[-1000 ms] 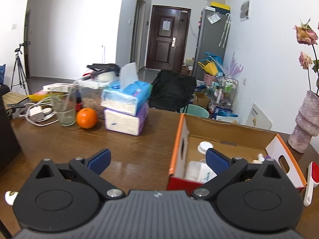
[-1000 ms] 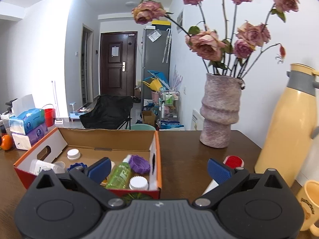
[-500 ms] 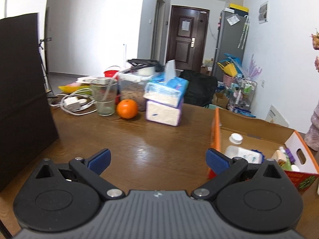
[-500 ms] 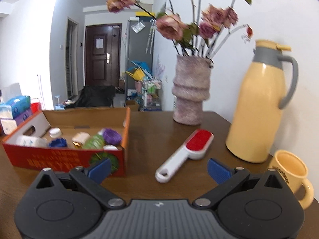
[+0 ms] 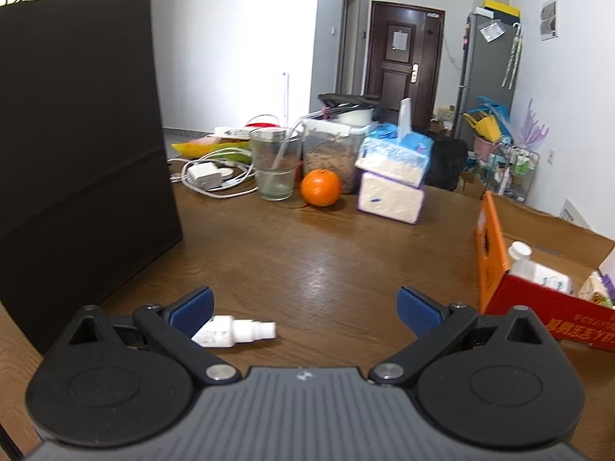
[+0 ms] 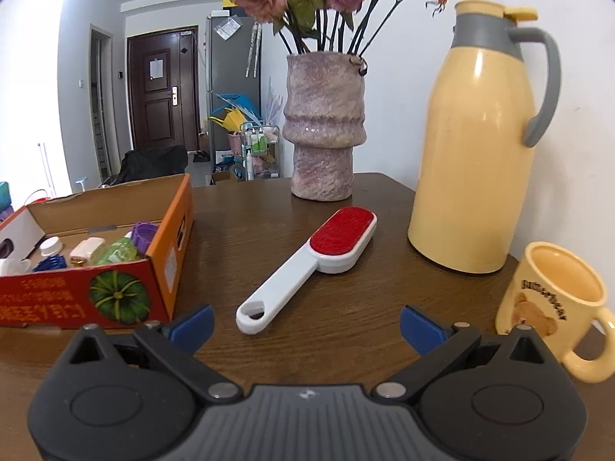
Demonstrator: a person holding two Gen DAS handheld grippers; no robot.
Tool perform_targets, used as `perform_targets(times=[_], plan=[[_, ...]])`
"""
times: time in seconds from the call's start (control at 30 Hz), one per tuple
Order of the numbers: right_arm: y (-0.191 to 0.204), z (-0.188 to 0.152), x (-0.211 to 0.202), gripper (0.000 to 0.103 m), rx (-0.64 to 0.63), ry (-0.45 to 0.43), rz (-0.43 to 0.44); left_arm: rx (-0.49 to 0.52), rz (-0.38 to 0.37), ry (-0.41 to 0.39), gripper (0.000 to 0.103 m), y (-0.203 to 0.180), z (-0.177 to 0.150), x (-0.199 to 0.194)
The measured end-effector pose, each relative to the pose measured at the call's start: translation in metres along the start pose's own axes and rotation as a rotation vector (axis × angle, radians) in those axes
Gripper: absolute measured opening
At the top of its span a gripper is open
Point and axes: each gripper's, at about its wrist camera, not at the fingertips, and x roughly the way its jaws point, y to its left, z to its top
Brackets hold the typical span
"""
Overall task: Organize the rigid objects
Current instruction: 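Withdraw both tools toward the white spray bottle and the lint brush, then grasp the white spray bottle with the left tool while the right tool grasps the lint brush handle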
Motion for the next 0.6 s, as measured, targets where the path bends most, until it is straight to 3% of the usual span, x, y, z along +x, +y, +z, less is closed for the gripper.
perform_targets(times=[0.6], plan=[[0.010, 0.019, 0.085, 0.103, 0.093, 0.098, -0.104, -0.031, 0.151, 0.096, 0.103, 0.040, -0.013, 0.053]])
